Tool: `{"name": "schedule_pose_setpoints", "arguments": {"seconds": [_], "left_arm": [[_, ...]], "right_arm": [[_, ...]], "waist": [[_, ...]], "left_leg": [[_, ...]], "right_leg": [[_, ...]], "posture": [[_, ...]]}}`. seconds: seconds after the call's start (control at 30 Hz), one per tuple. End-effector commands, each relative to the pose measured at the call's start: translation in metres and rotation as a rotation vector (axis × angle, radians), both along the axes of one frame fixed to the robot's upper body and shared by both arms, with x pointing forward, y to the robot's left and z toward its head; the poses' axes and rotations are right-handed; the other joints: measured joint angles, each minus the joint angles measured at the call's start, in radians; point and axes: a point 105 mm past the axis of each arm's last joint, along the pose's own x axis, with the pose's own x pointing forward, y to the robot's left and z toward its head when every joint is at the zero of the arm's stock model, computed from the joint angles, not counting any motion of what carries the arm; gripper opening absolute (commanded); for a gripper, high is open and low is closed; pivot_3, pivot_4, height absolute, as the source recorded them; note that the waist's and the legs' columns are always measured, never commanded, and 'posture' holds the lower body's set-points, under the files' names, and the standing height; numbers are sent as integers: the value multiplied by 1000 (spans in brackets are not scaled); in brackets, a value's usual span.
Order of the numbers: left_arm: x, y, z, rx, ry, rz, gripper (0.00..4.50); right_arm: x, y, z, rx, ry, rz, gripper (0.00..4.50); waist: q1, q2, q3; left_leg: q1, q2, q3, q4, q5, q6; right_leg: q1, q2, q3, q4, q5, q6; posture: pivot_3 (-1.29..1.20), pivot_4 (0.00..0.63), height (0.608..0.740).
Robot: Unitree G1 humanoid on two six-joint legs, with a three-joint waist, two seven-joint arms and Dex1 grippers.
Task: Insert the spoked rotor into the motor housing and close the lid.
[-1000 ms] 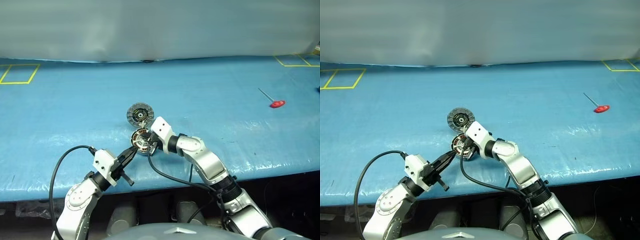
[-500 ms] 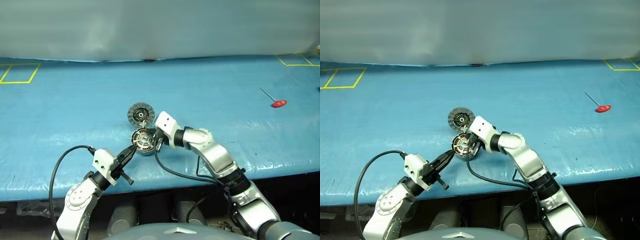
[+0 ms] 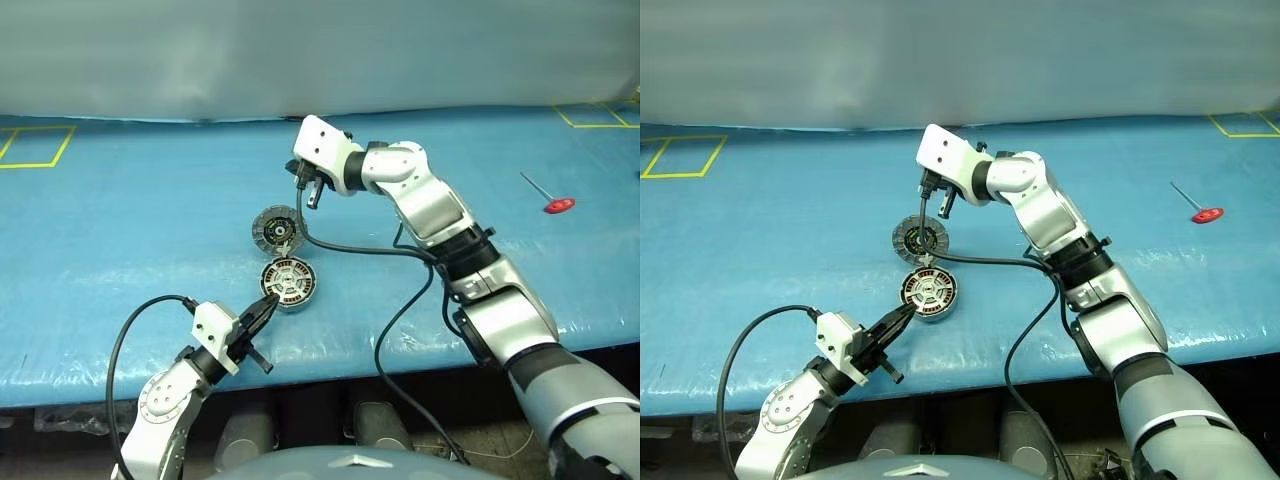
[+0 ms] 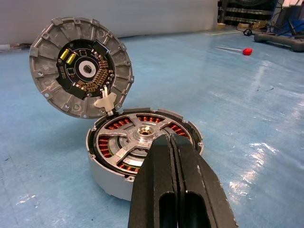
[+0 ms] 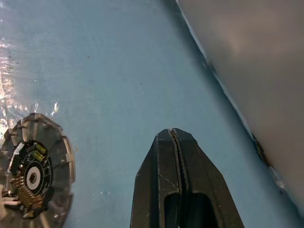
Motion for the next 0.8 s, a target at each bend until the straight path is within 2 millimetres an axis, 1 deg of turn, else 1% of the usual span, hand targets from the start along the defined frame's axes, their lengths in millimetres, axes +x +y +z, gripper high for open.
{"name": "schedule_pose_setpoints", "arguments": {"seconds": [0.03,0.13,0.23,0.33,0.43,0.6,0.8], "left_arm": [[-2,-1,4,5,-42,9,31],[-2,2,2,4,-47,36,31],[-2,5,0,-6,-45,71,31],[-4,7,-6,1,-42,98,31],[-6,6,-9,-3,-36,108,31],[-7,6,-13,-5,-26,115,31],[-5,8,-13,-1,-29,117,31]], "right_arm": [[11,13,2,-66,-65,31,0],[21,18,-4,-161,-125,28,0],[19,32,-5,-123,-72,65,0],[15,38,-12,-182,-69,120,0],[8,43,-12,-208,-42,196,0],[-6,41,-12,-259,18,310,0],[-17,35,-15,-313,68,378,0]], "waist": [[-3,0,0],[-3,0,1],[-6,1,1],[-7,1,1],[-6,2,2],[-7,2,2],[-6,2,3]], "left_leg": [[0,0,0,-1,0,0],[0,0,1,-2,0,-1],[0,0,2,-3,0,0],[0,1,2,-4,0,-1],[0,1,2,-4,0,-1],[0,1,1,-4,0,-1],[0,1,1,-4,0,-1]], "right_leg": [[0,0,0,0,0,0],[-1,0,0,0,0,0],[-1,-1,0,-1,0,-1],[-2,-1,0,-1,0,-1],[-2,-1,0,-1,-1,-1],[-2,-1,0,-1,-1,-1],[-2,-2,0,0,-1,-1]], "posture": [[0,150,740],[0,150,740],[0,150,740],[0,150,740],[0,150,740],[0,150,740],[0,150,740]]}}
